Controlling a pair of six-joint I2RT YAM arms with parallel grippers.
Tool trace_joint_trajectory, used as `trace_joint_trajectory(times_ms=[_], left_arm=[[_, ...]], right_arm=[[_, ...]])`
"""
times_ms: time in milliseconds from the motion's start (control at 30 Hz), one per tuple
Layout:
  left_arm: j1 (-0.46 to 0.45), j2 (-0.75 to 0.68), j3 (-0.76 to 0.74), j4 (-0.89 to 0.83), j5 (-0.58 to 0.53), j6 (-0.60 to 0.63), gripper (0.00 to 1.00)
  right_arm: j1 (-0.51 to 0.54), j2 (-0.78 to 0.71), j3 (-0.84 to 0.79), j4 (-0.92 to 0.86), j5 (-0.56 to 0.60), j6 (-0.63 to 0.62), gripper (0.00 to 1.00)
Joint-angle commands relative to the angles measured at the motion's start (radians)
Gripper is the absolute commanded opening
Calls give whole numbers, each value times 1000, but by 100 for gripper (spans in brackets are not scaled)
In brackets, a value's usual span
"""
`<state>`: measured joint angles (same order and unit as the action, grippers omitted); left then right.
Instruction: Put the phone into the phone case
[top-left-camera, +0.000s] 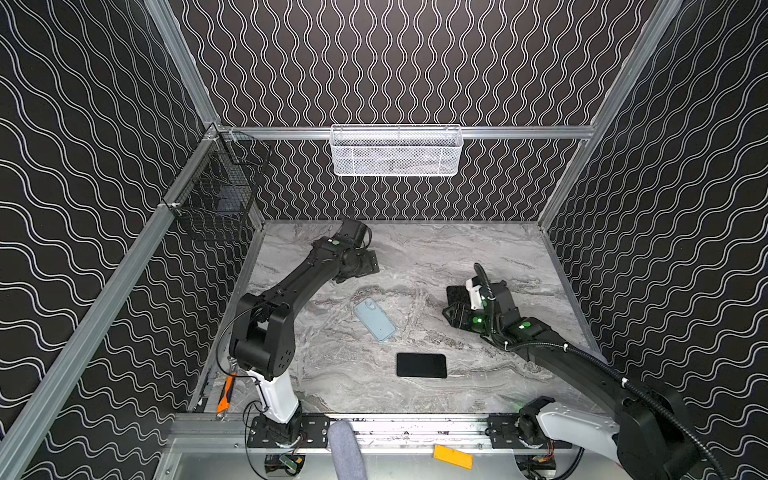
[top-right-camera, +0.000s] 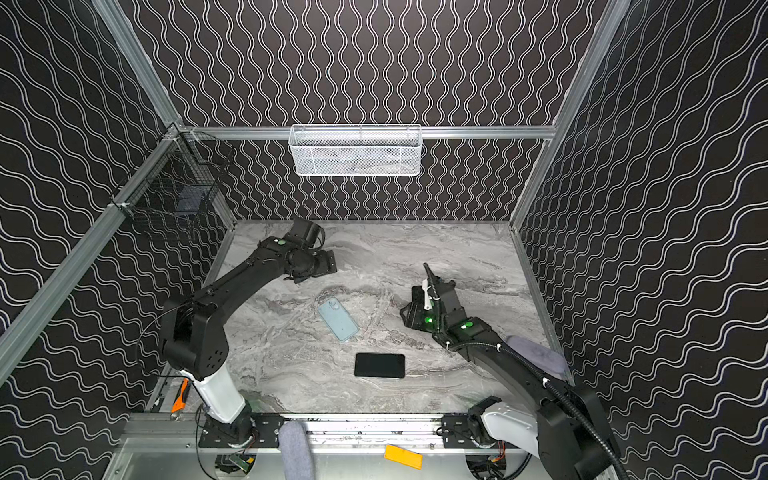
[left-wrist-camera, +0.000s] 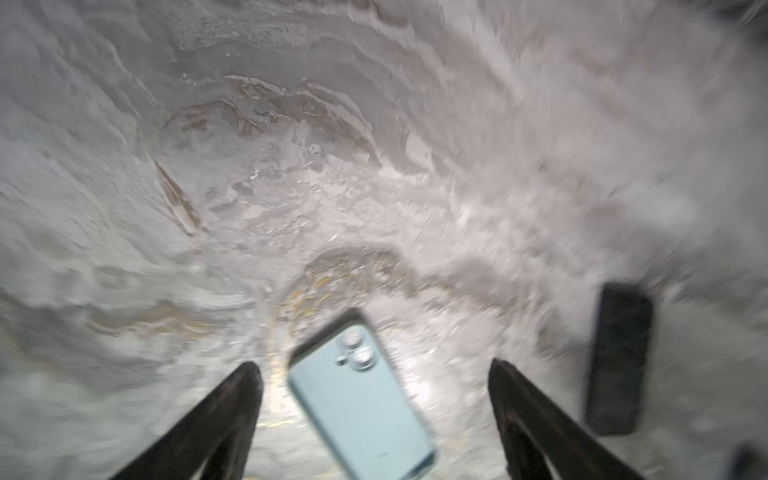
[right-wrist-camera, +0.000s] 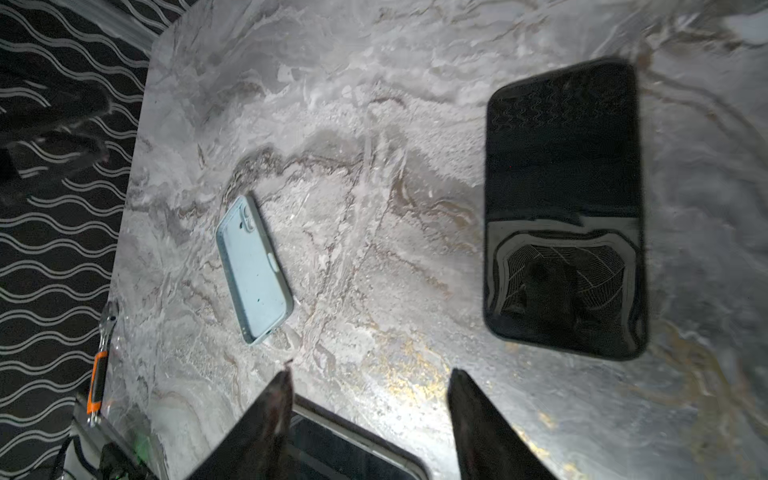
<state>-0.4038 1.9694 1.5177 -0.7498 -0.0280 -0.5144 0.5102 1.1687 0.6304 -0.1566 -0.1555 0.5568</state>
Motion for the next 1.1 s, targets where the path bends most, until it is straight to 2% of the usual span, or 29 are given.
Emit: trace_joint_trajectory(times_ms=[0,100,167,300,467,600,1033,1067], left_arm=[[4,46,0,-136,-14,268,84],[3,89,-9,-146,28,335,76],[3,108,-16,-147,-10,355,69],[6,142,-14,-156,-69,386,66],[6,163,-21,-122,-23,441,62],[5,210,-2,-145,-53,463,59],[2,215,-44,-70,-15,455,51],[2,221,-41,-65,-14,455,48]], right_arm=[[27,32,11,11,24,2,62],[46,46,6,29,11,19,62],[52,36,-5,44,-2,33,62],[61,13,-18,47,3,39,62],[62,5,-28,46,18,41,62],[61,6,-29,46,17,40,62],[62,29,-31,64,8,44,62],[62,29,-31,66,8,46,62]])
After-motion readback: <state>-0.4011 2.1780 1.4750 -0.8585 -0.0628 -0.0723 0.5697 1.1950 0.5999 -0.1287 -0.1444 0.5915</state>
